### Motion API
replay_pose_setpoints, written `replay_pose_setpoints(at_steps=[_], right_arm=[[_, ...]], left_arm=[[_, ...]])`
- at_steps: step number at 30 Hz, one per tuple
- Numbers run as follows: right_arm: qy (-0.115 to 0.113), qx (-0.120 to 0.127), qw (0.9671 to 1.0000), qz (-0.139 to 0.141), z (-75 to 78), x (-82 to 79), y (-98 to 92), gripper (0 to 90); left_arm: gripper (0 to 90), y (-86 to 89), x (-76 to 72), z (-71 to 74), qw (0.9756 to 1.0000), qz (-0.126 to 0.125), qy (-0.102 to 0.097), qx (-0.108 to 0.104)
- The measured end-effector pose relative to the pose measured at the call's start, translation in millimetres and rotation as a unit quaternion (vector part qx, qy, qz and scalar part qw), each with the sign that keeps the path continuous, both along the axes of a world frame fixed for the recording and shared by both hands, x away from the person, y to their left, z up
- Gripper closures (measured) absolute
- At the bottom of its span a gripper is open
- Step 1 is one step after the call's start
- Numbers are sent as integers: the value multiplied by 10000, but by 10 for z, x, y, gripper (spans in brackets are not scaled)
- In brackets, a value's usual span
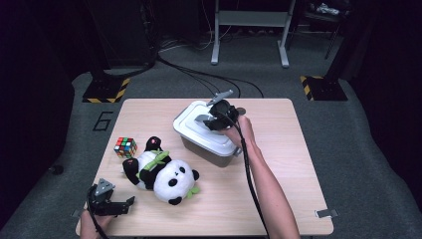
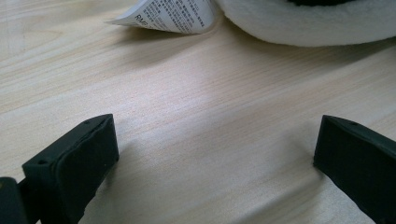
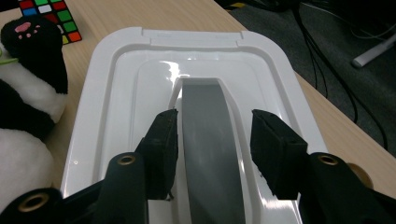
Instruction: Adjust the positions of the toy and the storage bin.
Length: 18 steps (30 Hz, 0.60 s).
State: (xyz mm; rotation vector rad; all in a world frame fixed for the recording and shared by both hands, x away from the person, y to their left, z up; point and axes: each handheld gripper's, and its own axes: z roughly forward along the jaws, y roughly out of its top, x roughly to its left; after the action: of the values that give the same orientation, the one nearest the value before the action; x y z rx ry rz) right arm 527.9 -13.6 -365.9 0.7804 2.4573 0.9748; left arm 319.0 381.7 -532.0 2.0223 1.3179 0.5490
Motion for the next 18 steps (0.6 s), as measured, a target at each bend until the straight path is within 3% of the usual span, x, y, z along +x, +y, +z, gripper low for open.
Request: replay_pose_setpoints(at_steps=[5, 9, 18], right_arm=[[23, -128, 9999, 49, -79, 36, 66, 639], [46, -95, 9999, -26, -79, 12, 92, 661], [350, 13, 9987, -360, -51, -66, 105, 665]], left_arm=[[0, 0, 0, 0, 10000, 1, 0, -2], [0, 0, 0, 0, 10000, -2, 1, -1], [0, 6, 3, 7, 10000, -24, 19, 33]])
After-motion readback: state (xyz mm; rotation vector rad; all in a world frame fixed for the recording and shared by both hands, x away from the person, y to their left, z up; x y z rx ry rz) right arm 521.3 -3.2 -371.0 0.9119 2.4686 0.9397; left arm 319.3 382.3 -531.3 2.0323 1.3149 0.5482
